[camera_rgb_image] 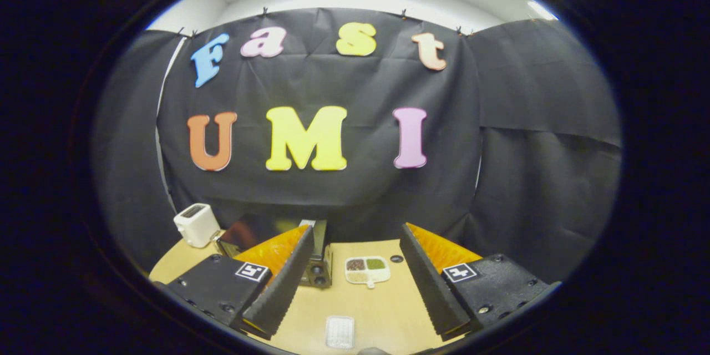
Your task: Open the toaster oven, put the food inside, and close the toaster oven door.
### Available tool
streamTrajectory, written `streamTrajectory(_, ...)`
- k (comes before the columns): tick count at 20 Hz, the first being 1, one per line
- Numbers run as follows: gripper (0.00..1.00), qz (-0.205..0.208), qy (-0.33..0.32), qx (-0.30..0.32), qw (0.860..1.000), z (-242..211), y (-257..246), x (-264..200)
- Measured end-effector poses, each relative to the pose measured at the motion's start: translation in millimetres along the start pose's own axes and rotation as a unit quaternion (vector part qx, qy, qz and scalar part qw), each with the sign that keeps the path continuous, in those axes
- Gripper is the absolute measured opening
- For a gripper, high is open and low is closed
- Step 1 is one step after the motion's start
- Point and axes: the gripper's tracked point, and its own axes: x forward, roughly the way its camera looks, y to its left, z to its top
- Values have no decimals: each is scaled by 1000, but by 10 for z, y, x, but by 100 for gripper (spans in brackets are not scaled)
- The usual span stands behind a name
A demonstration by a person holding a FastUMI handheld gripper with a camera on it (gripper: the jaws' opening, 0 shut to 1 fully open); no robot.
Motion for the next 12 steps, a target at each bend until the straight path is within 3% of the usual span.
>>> streamTrajectory(6, 100, -6, -69, -6, 998, 428, -509, -390)
streamTrajectory(12, 100, 18, -92, -7, 996, 379, -781, -594)
